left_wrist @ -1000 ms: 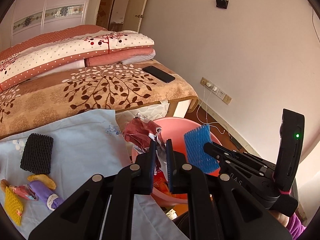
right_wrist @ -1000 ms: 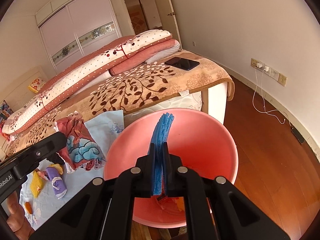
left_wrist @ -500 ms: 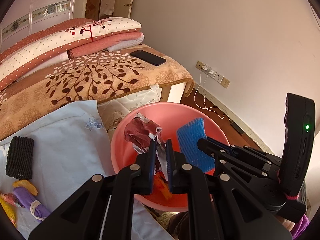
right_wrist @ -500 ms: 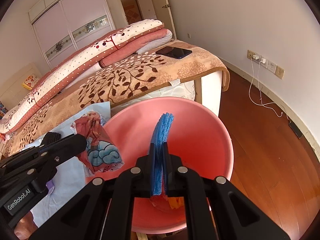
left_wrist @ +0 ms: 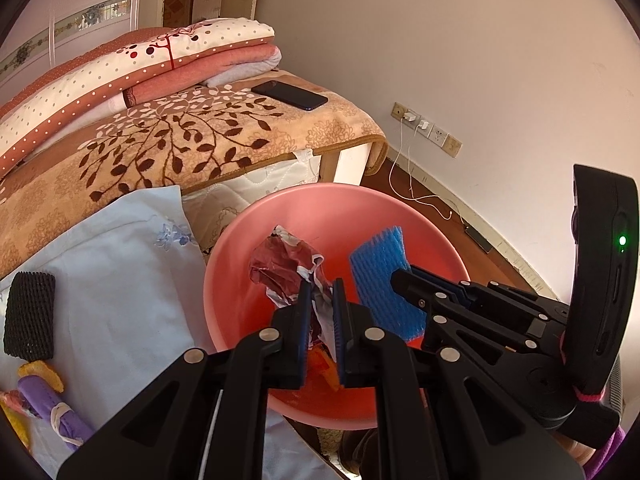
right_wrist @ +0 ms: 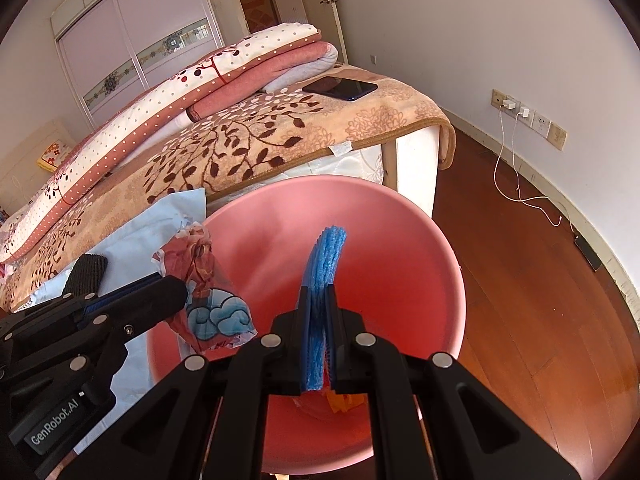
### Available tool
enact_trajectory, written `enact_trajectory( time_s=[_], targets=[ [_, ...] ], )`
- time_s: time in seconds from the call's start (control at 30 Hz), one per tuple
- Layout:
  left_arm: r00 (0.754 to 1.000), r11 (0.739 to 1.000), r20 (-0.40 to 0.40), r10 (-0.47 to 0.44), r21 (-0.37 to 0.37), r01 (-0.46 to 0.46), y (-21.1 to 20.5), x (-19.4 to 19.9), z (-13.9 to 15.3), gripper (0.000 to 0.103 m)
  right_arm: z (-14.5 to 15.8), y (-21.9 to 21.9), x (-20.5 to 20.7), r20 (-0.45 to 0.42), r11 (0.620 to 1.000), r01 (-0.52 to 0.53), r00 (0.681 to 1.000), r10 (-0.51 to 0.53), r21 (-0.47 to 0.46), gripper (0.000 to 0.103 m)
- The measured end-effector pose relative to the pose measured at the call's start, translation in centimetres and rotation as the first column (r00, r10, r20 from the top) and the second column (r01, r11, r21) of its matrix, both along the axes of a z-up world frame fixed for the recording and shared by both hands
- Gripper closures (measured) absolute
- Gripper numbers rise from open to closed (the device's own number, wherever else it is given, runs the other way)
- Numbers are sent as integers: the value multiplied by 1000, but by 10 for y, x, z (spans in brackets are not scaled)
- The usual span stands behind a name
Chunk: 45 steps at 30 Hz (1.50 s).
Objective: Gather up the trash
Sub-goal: 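Carry the red wrapper and blue mesh sleeve over the pink bucket with both tools, then open both tools to drop the wrapper and sleeve into the bucket, then move both tools back over the remaining items on the sheet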
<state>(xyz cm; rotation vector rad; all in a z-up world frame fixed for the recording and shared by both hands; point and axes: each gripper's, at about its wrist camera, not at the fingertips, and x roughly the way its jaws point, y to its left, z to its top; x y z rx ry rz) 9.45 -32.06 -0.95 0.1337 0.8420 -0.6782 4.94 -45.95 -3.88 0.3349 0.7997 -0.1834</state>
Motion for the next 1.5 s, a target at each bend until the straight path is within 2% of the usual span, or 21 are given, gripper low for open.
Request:
enact_trajectory(
  time_s=[0.03,0.07,0.13,0.17,0.2,0.4,0.9,1.13,1.5],
  targets=[
    [1000,1000,-6,5,3,-5,1,1,-1,91,0,0,1,-2,1000,1,1000,-1,0,97],
    [1000,1000,-14,10,4,-10,2,3,-1,85,-1,0,2,-4,1000,2,1000,-2,0,96],
    [1000,1000,-23,18,-4,-18,5,6,-2,73,-1,-1,2,-8,1000,6,1000,-6,1,85],
    [1000,1000,-24,19,-9,-19,6,6,-1,70,-2,-1,2,-6,1000,10,1000,-10,2,77],
    [1000,1000,-24,19,-10,-19,7,6,-1,70,-2,-2,2,-4,1000,15,1000,-15,3,72],
    [1000,1000,-22,15,-20,-16,10,3,3,69,0,-2,0,1,1000,22,1000,-22,1,61],
    [996,992,63,71,-110,-63,47,-12,31,69,28,15,-20,109,999,30,994,-28,-20,57],
    [992,983,70,106,-154,-95,75,-17,41,69,41,25,-30,144,999,35,989,-32,-16,57],
    [971,965,96,221,-165,-204,131,-35,51,69,49,78,-30,171,996,-91,981,94,-26,57]
  ],
)
